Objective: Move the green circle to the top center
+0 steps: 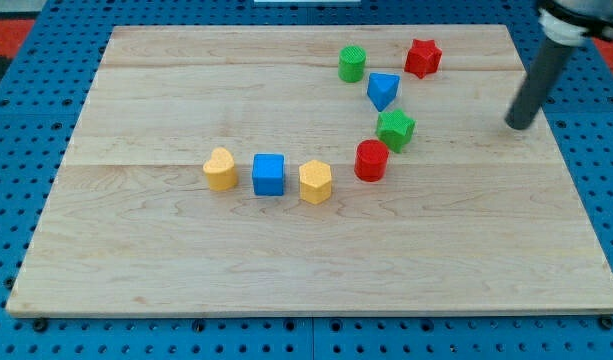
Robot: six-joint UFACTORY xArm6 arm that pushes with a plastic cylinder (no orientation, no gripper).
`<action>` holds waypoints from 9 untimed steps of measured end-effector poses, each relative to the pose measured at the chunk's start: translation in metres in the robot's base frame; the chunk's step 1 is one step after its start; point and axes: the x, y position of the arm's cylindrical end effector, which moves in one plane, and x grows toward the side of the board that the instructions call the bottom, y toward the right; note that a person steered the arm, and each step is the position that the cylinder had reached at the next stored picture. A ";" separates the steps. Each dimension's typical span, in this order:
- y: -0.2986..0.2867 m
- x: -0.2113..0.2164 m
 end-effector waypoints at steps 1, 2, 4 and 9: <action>-0.048 -0.045; -0.084 -0.071; -0.193 -0.087; -0.231 -0.145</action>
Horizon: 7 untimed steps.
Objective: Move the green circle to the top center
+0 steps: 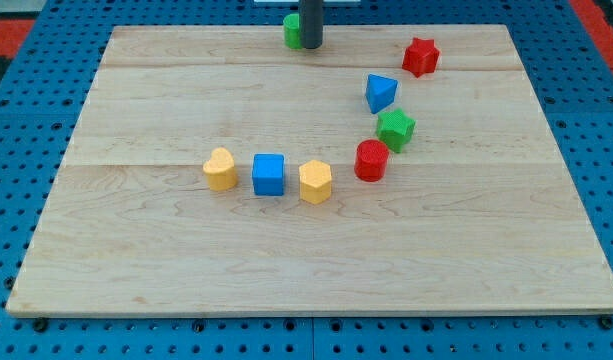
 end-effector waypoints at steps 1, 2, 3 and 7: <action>0.037 -0.008; 0.043 -0.031; 0.012 -0.030; -0.166 -0.031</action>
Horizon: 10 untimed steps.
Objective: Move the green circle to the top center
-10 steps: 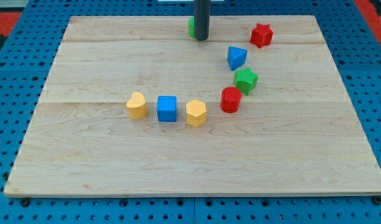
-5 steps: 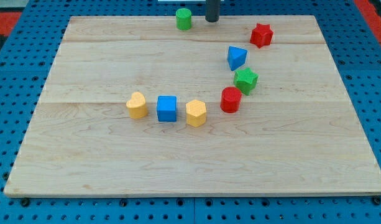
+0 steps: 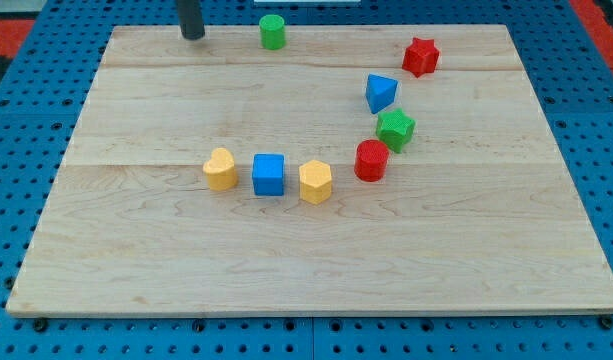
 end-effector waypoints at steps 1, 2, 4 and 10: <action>0.006 -0.001; 0.035 0.000; 0.144 0.055; 0.168 0.035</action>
